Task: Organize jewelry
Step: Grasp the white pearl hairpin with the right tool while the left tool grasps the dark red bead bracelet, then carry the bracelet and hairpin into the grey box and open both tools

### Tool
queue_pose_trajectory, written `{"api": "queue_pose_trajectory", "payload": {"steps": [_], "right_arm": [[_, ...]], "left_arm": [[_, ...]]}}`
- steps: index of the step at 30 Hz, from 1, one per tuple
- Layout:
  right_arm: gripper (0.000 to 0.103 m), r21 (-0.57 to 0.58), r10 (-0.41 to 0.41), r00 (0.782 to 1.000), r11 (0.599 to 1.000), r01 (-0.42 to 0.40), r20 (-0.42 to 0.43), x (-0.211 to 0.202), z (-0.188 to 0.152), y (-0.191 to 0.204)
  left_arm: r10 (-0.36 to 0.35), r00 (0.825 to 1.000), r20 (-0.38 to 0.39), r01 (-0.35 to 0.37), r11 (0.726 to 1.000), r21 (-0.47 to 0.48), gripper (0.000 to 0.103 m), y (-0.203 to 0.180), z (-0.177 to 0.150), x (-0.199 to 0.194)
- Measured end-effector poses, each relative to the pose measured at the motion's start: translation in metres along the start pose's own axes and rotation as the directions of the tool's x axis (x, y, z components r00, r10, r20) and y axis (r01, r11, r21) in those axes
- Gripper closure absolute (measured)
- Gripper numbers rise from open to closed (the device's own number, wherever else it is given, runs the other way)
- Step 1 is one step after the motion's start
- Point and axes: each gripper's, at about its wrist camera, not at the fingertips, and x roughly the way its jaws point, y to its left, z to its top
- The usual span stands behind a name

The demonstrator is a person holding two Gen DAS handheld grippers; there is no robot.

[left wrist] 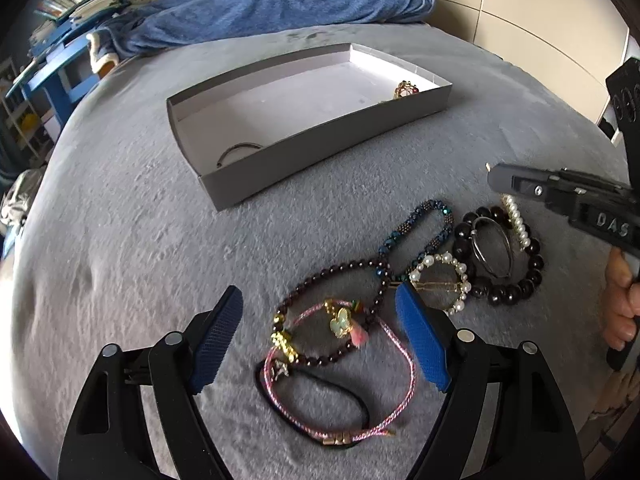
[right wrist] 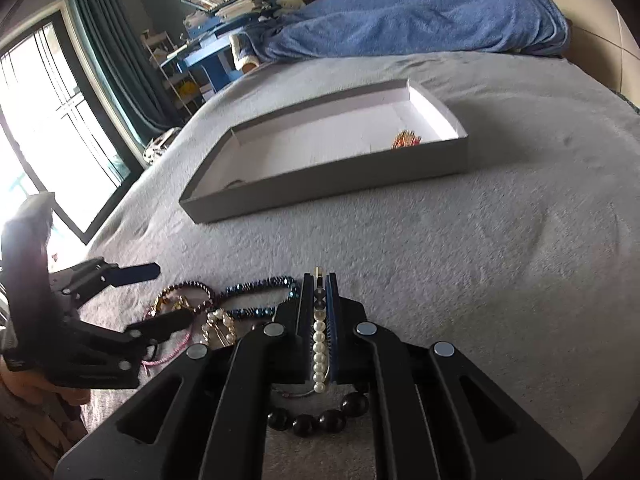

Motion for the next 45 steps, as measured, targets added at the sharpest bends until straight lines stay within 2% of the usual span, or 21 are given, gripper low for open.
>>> {"api": "queue_pose_trajectory", "payload": {"steps": [4,5,9,11,15,18,27,34,45], "right_arm": [[0.097,0.006,0.013,1.0,1.0,-0.013,0.026,-0.006,0.005,0.0],[0.097,0.005,0.017,0.999,1.0,-0.017,0.03,-0.007,0.006,0.001],[0.097,0.001,0.023,0.999,1.0,-0.023,0.036,-0.008,0.008,0.003],[0.097,0.004,0.022,0.999,1.0,-0.022,0.037,-0.008,0.008,0.003],[0.097,0.01,0.019,0.999,1.0,-0.02,0.041,-0.009,0.008,0.002],[0.097,0.013,0.018,0.999,1.0,-0.019,0.045,-0.009,0.008,0.001],[0.097,0.014,0.019,0.999,1.0,-0.02,0.049,-0.009,0.01,0.003],[0.097,0.024,0.033,0.998,0.999,-0.034,0.058,-0.011,0.012,0.003],[0.097,0.023,0.077,0.995,0.997,-0.079,0.067,-0.01,0.037,0.004]], "left_arm": [[-0.009,1.0,-0.005,0.009,0.999,0.049,0.035,-0.008,0.001,0.002],[-0.013,1.0,-0.01,0.014,0.998,0.064,0.041,-0.011,0.0,0.003],[-0.031,0.999,-0.028,0.034,0.994,0.104,0.056,-0.018,0.0,0.009],[-0.041,0.999,-0.036,0.045,0.993,0.111,0.062,-0.019,0.0,0.011],[-0.032,0.999,-0.024,0.034,0.993,0.116,0.088,-0.019,0.002,0.01],[-0.05,0.999,-0.012,0.051,0.996,0.078,0.097,-0.01,0.004,0.005],[-0.11,0.99,0.083,0.115,0.992,-0.058,0.097,0.029,0.016,-0.032],[-0.179,0.968,0.175,0.209,0.962,-0.176,0.097,0.062,0.031,-0.058],[-0.143,0.969,0.202,0.172,0.976,-0.134,0.097,0.058,0.062,-0.065]]}}
